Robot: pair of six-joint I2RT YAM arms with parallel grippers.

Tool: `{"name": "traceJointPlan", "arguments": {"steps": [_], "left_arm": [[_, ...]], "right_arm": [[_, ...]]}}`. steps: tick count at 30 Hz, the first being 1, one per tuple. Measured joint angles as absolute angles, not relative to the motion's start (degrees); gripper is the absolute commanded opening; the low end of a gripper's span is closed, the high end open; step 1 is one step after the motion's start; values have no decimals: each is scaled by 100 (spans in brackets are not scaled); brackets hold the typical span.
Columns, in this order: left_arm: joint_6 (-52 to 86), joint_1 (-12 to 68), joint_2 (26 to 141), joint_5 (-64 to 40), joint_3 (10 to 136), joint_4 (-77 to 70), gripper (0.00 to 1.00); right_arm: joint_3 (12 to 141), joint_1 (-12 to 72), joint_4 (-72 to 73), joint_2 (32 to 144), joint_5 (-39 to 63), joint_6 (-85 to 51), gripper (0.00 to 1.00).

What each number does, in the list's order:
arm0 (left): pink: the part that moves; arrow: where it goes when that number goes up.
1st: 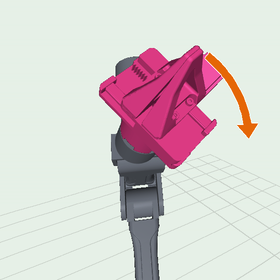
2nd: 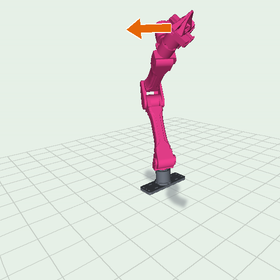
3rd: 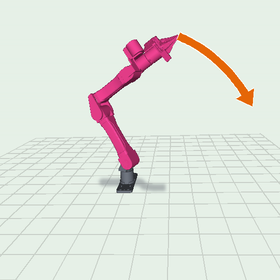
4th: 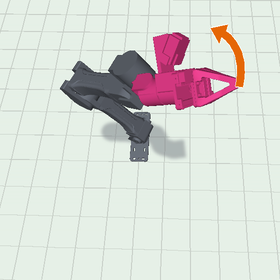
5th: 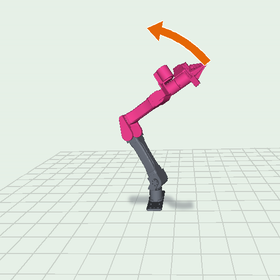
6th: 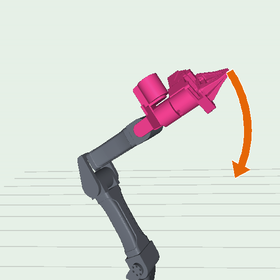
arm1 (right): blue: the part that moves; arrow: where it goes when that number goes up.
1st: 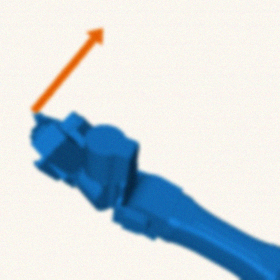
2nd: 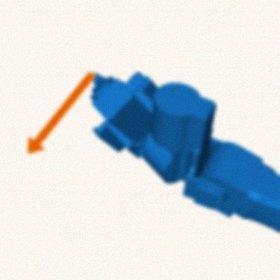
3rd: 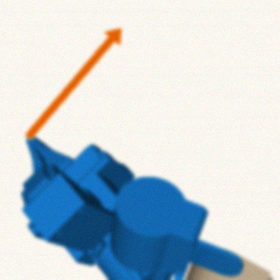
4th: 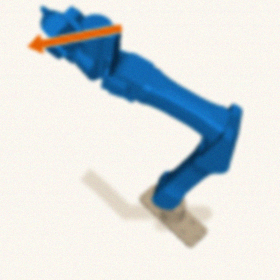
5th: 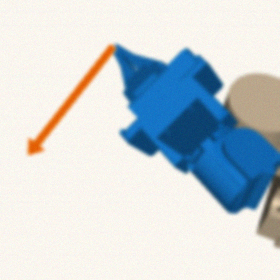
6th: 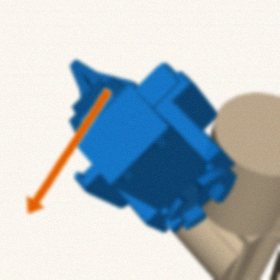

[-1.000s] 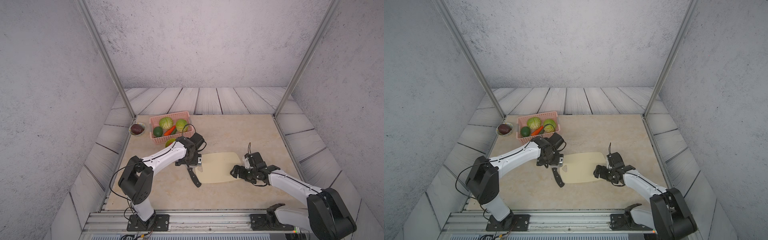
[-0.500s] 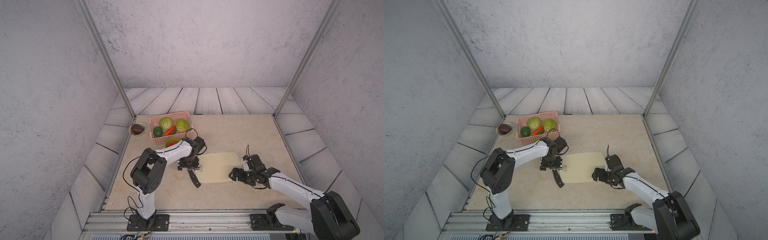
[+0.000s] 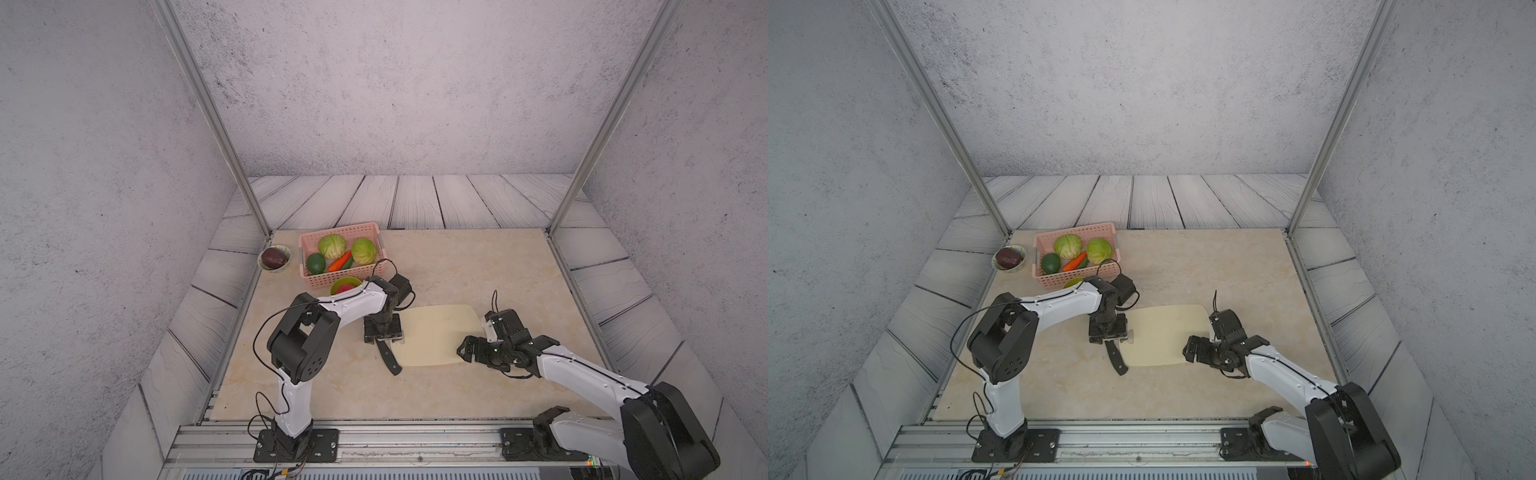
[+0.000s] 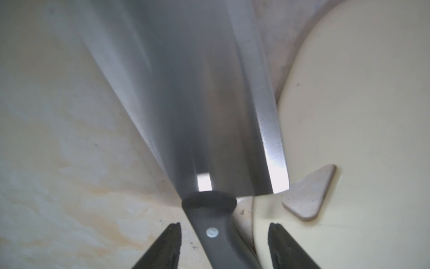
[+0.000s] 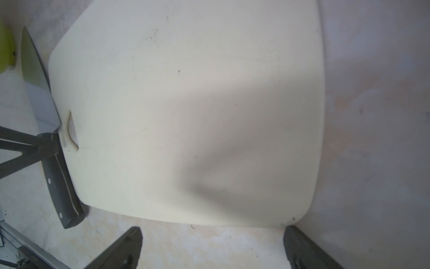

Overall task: Align the knife with the edge of the cutting board
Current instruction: Pick up the knife at the center of the board.

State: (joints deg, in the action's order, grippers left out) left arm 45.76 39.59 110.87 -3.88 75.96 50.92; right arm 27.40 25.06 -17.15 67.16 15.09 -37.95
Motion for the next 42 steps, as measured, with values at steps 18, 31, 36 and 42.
{"name": "traceJointPlan", "arguments": {"steps": [18, 31, 36, 42], "left_arm": [[4558, 3959, 11015, -576, 7288, 4633, 36], [4434, 3962, 10844, -268, 7107, 4633, 0], [4281, 3962, 10822, 95, 7109, 4882, 0], [4077, 3959, 10737, 591, 7109, 5280, 0]], "right_arm": [[2659, 2523, -1623, 6635, 1553, -3798, 99], [2661, 2539, -1579, 6663, 1656, -3776, 99], [2661, 2539, -1623, 6628, 1662, -3756, 99], [2679, 2539, -1822, 6523, 1660, -3728, 99]]}}
